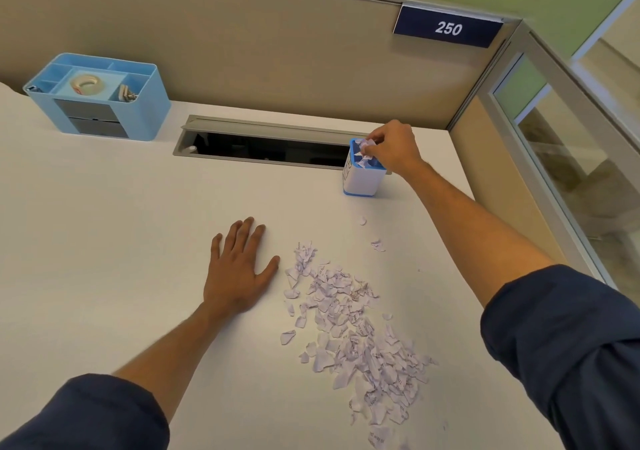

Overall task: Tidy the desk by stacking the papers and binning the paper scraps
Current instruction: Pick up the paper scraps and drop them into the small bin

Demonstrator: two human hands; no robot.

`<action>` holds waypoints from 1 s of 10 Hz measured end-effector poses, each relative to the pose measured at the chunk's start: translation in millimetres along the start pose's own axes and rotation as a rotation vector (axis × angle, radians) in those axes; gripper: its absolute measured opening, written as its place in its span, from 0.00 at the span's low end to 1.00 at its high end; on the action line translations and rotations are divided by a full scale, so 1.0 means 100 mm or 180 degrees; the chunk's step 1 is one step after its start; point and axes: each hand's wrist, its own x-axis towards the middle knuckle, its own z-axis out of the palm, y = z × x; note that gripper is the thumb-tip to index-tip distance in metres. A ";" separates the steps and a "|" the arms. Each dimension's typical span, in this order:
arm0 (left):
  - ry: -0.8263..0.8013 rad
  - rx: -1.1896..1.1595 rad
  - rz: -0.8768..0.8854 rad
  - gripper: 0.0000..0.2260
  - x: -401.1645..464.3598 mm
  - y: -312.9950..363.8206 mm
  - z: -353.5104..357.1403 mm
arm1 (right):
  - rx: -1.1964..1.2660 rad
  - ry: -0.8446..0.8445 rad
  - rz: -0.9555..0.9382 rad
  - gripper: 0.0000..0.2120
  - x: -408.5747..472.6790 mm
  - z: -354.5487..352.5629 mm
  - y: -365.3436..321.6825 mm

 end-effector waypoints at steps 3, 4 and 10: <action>-0.0023 0.0015 0.0003 0.32 0.00 0.00 0.00 | -0.0332 -0.0106 0.0266 0.13 0.07 -0.08 -0.08; -0.0022 0.0018 -0.0001 0.32 0.00 0.00 0.00 | -0.0316 -0.0102 0.0267 0.11 0.08 -0.11 -0.08; -0.0026 0.0035 0.0012 0.32 0.00 0.00 -0.01 | 0.0756 0.0912 -0.0377 0.07 -0.74 0.03 0.18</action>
